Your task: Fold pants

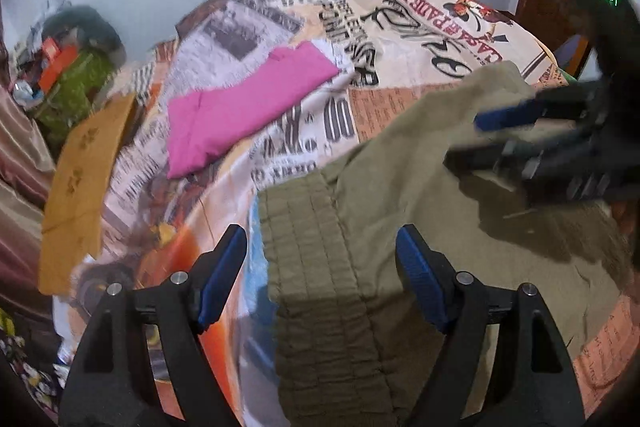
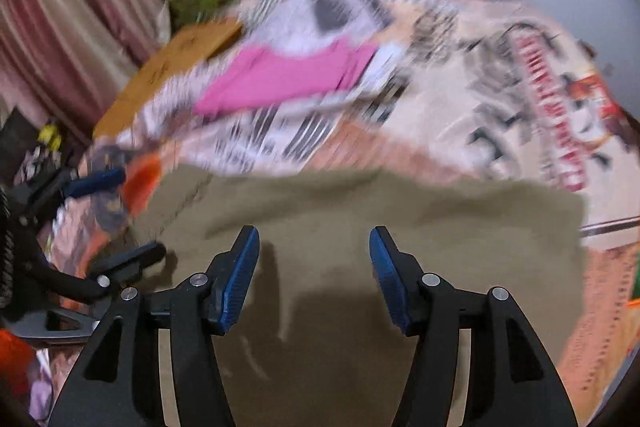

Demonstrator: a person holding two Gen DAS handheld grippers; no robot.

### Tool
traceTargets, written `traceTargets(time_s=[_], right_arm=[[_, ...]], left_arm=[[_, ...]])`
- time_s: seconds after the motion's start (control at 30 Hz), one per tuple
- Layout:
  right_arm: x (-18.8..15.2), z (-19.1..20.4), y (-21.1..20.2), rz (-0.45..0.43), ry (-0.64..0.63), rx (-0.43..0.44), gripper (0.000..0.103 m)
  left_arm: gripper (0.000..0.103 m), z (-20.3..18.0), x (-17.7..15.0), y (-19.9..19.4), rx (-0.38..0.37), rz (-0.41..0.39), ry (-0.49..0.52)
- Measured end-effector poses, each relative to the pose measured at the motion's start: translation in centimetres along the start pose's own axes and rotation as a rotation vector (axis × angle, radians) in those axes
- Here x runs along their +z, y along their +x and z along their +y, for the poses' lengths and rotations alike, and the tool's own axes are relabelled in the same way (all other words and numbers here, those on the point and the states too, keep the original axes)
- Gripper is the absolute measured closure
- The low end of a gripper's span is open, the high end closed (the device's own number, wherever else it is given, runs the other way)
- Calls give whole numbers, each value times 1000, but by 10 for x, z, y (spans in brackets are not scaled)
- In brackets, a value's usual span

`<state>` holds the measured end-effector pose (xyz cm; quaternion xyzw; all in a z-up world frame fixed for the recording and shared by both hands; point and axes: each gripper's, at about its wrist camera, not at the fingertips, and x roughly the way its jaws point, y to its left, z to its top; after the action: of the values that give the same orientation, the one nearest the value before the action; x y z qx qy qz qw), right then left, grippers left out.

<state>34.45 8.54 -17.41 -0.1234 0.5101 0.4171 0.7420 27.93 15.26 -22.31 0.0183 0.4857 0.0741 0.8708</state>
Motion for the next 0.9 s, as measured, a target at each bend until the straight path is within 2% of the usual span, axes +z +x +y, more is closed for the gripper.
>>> traceTargets(time_s=[0.1, 0.17, 0.4, 0.7, 0.9], right_arm=[[-15, 4, 25, 99, -9, 10, 50], [-32, 4, 28, 132, -2, 18, 50], [-70, -6, -7, 107, 59, 37, 50], [-131, 13, -44, 52, -10, -78, 49], [-139, 13, -55, 48, 34, -109, 49]], left_arm=[[25, 7, -10, 11, -40, 43, -42], [24, 10, -19, 16, -63, 56, -62], [24, 18, -30, 12, -115, 59, -152], [24, 10, -50, -14, -72, 48, -147], [25, 10, -55, -37, -51, 36, -159]])
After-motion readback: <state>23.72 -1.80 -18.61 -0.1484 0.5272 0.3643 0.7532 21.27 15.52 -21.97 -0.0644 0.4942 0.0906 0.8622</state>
